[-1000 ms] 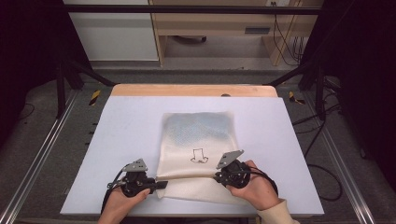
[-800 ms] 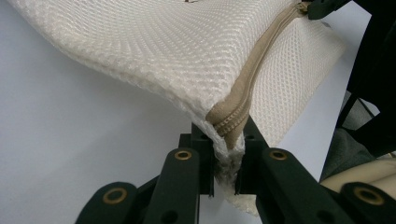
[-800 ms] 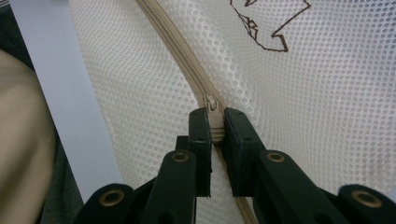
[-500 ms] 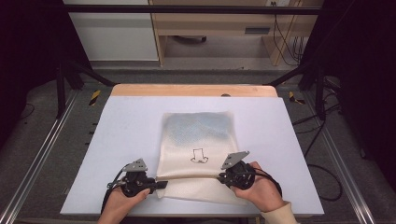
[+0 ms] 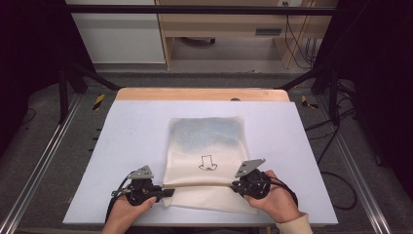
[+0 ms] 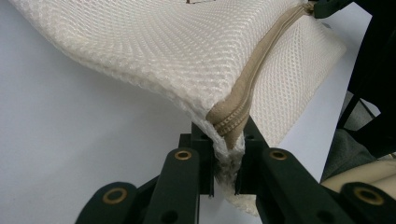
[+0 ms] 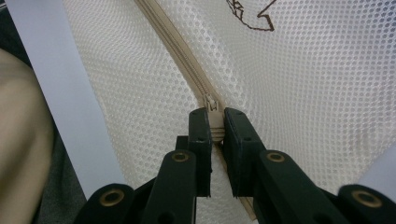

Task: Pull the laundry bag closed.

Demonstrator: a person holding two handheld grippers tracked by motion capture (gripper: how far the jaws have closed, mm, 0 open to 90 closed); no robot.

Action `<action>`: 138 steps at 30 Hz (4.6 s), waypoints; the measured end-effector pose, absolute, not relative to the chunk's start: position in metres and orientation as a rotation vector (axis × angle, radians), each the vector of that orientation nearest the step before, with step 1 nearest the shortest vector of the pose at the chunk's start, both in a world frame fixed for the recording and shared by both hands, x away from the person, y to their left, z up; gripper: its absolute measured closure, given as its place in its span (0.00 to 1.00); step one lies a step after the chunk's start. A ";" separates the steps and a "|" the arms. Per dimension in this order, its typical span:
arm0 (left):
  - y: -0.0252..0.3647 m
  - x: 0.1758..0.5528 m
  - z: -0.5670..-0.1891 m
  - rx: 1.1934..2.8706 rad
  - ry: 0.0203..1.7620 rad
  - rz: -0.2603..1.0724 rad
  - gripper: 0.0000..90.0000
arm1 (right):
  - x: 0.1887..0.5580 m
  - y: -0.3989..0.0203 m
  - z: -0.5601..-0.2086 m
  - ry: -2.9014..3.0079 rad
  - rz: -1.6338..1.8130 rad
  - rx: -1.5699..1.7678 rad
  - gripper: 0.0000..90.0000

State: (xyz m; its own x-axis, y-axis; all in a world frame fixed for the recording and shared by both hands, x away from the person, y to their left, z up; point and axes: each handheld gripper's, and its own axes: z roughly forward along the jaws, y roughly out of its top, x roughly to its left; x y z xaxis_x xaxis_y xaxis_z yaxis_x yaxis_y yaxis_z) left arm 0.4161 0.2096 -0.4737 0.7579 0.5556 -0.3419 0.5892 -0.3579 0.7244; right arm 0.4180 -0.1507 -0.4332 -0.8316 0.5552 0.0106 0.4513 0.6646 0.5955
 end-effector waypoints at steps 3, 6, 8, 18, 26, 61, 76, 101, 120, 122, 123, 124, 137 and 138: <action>0.210 0.416 -0.474 2.040 0.860 -0.044 0.90 | 0.417 -0.153 -0.434 2.706 0.901 0.836 0.91; 0.210 0.416 -0.473 2.037 0.860 -0.041 0.90 | 0.418 -0.156 -0.435 2.711 0.891 0.829 0.91; 0.210 0.416 -0.473 2.038 0.861 -0.041 0.90 | 0.417 -0.157 -0.435 2.710 0.887 0.843 0.91; 0.210 0.416 -0.472 2.041 0.859 -0.034 0.90 | 0.416 -0.161 -0.437 2.702 0.871 0.841 0.91; 0.210 0.416 -0.472 2.041 0.860 -0.033 0.90 | 0.415 -0.164 -0.438 2.699 0.876 0.859 0.91; 0.211 0.416 -0.472 2.038 0.859 -0.031 0.90 | 0.412 -0.182 -0.443 2.686 0.854 0.917 0.91; 0.211 0.416 -0.472 2.040 0.861 -0.031 0.90 | 0.411 -0.191 -0.446 2.677 0.856 0.957 0.91; 0.211 0.416 -0.472 2.038 0.859 -0.031 0.90 | 0.409 -0.201 -0.448 2.672 0.855 0.990 0.91; 0.211 0.416 -0.471 2.035 0.857 -0.035 0.90 | 0.407 -0.210 -0.449 2.663 0.860 1.028 0.91; 0.211 0.415 -0.471 2.035 0.858 -0.034 0.90 | 0.407 -0.210 -0.449 2.666 0.853 1.033 0.91; 0.211 0.415 -0.471 2.035 0.859 -0.033 0.90 | 0.407 -0.209 -0.450 2.665 0.850 1.024 0.91; 0.211 0.415 -0.471 2.034 0.859 -0.033 0.90 | 0.407 -0.209 -0.450 2.665 0.850 1.025 0.91; 0.215 0.414 -0.466 2.029 0.931 0.042 0.57 | 0.409 -0.208 -0.451 2.652 0.851 1.068 0.77; 0.217 0.414 -0.464 2.007 0.938 0.035 0.50 | 0.410 -0.208 -0.450 2.620 0.877 1.073 0.69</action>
State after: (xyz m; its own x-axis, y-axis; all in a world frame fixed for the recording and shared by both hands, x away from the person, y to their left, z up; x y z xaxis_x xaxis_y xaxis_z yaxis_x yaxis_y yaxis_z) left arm 0.4135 0.2166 -0.4645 0.7130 0.6263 -0.3153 0.6012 -0.3146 0.7345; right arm 0.4100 -0.2085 -0.4501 -0.7245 0.6870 0.0565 0.5825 0.5664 0.5830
